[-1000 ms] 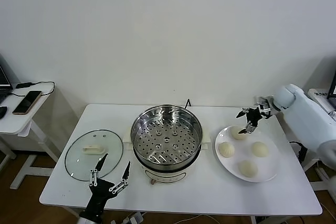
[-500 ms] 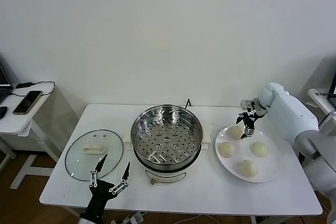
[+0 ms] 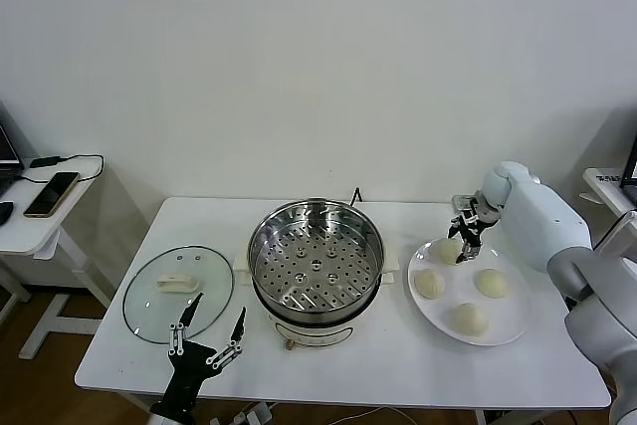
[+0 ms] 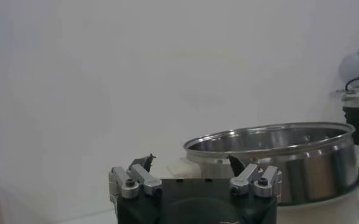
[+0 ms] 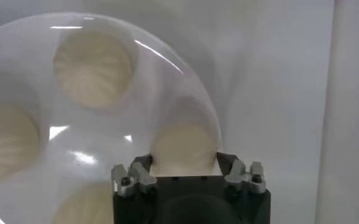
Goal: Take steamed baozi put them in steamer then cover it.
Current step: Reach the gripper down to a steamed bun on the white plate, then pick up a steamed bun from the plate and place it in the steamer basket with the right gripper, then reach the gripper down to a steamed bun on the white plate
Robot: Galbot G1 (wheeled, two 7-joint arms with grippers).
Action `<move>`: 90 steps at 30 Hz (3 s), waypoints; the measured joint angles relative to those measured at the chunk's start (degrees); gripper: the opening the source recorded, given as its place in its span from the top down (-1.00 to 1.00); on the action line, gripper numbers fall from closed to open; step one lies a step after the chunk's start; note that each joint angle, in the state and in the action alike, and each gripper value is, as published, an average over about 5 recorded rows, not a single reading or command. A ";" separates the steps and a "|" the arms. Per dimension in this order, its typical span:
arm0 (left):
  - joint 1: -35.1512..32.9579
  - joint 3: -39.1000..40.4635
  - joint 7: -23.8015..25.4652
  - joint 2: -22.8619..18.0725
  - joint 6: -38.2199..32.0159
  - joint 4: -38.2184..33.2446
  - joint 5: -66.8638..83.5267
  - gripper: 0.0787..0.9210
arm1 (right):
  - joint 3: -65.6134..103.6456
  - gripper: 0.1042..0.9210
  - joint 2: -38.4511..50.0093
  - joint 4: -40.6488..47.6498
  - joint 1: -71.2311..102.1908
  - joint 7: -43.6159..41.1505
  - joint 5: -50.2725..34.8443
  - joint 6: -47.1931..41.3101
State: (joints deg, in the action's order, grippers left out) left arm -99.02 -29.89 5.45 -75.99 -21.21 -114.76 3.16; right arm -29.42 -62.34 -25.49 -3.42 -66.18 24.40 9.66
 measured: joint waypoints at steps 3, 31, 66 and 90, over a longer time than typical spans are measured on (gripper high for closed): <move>0.01 -0.03 -0.04 -0.01 0.00 -0.11 0.00 -0.77 | -0.37 -0.23 0.43 -0.90 -0.26 -0.09 -0.19 0.28; 0.63 0.56 -0.88 0.41 0.63 -1.66 -0.11 -0.77 | -25.26 -0.34 2.12 -34.45 -26.36 -10.96 -23.60 10.88; 1.19 -0.31 -1.66 0.52 0.25 -1.94 0.26 -0.77 | -30.23 -0.47 -17.69 -30.13 -18.21 -7.72 -7.34 20.39; 1.80 0.52 -1.67 0.65 0.42 -2.19 0.21 -0.77 | -35.08 -0.76 -0.68 -36.81 -30.73 -10.38 -28.17 2.89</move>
State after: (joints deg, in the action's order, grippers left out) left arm -97.23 -29.36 3.77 -75.34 -20.80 -116.95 3.36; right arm -64.50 -63.02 -62.30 -34.15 -76.57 -3.78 12.56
